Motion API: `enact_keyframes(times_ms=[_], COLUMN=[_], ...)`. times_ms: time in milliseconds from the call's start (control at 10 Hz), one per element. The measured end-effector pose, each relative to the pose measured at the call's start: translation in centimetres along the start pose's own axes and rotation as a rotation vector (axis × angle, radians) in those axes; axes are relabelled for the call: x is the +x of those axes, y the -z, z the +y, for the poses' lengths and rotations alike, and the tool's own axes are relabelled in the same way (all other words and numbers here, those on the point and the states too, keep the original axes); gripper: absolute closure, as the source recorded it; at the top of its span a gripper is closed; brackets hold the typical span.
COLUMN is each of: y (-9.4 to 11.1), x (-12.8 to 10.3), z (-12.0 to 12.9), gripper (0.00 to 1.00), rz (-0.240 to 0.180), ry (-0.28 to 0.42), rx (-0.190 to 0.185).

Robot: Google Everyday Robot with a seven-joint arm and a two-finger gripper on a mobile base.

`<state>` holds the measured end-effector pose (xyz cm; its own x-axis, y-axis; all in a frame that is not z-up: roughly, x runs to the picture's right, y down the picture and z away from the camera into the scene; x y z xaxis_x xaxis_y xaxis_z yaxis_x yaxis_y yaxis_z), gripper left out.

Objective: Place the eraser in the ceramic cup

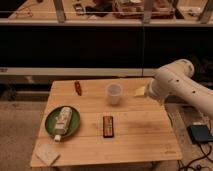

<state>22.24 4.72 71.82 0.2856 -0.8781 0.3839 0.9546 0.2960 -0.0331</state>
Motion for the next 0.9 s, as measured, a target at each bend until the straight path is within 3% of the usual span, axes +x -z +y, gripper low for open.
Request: enact_keyframes(times_ms=[400,500,700,900], y=[0.3,0.7,1.9,1.8], x=[0.2,0.5,-0.7,-4.0], z=[0.1,-0.3,-4.4,-8.4], gripper=[0.2,0.2,0.2,0.2], rz=[0.011,0.022,0.001,-0.072], ry=[0.012,0.063,0.242,0.358], rx=[-0.013,-0.032,-0.028,0.002])
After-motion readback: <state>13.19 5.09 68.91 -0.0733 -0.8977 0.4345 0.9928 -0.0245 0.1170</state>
